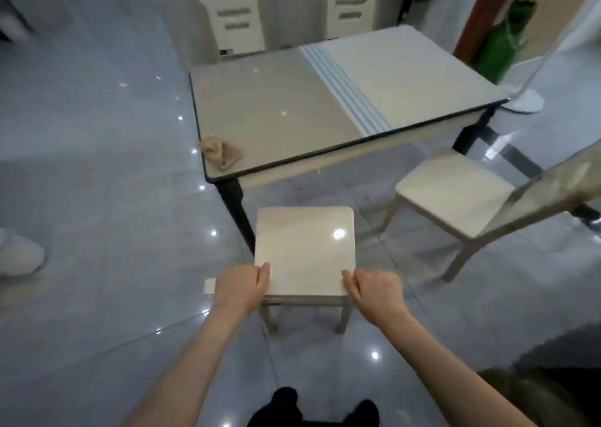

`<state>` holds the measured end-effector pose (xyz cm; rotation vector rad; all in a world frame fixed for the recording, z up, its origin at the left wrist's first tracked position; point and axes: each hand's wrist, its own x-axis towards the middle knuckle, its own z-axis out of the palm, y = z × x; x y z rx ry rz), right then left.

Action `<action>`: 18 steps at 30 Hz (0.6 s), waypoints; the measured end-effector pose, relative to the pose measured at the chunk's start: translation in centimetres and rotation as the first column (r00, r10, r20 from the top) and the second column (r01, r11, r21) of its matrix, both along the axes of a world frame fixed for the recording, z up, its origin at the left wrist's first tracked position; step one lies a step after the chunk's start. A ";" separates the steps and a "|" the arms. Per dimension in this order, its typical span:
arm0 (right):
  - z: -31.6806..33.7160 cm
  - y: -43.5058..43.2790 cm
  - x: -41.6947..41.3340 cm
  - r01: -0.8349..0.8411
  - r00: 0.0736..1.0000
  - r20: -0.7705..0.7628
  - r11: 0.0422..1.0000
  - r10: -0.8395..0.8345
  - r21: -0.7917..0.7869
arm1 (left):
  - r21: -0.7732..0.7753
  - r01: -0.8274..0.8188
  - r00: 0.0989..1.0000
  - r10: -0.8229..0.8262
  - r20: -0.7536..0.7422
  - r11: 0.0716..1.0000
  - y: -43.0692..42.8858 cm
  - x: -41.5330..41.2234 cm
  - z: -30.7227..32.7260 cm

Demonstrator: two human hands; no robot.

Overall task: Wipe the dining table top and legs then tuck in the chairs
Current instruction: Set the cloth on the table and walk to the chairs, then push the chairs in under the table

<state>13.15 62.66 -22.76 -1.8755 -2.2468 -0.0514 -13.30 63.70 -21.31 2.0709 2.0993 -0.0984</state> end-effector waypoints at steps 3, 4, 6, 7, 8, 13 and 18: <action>-0.9 1.2 0.5 -0.052 0.998 -0.021 0.998 0.053 0.030 | 0.077 -0.042 0.999 0.041 0.016 0.996 0.0 0.5 -0.5; -1.3 1.6 0.7 -0.076 0.997 -0.021 0.997 0.077 0.029 | 0.080 -0.077 0.997 0.075 0.033 0.994 0.1 0.6 -0.4; -1.7 2.4 1.1 -0.108 0.994 -0.013 0.994 0.108 0.028 | 0.077 -0.125 0.991 0.121 0.051 0.989 0.6 0.8 -0.3; -1.8 2.8 1.4 -0.116 0.993 -0.014 0.993 0.116 0.020 | 0.080 -0.142 0.989 0.138 0.057 0.987 0.9 0.8 -0.3; -1.8 3.3 1.6 -0.121 0.992 -0.019 0.993 0.122 0.010 | 0.085 -0.155 0.987 0.150 0.058 0.984 1.3 0.8 -0.3; -1.6 6.8 3.1 -0.159 0.987 -0.018 0.987 0.159 0.007 | 0.071 -0.192 0.980 0.188 0.062 0.979 3.8 2.2 0.0; -1.6 12.3 4.3 -0.178 0.984 0.009 0.984 0.178 -0.004 | 0.032 -0.222 0.975 0.222 0.005 0.974 8.0 3.6 0.4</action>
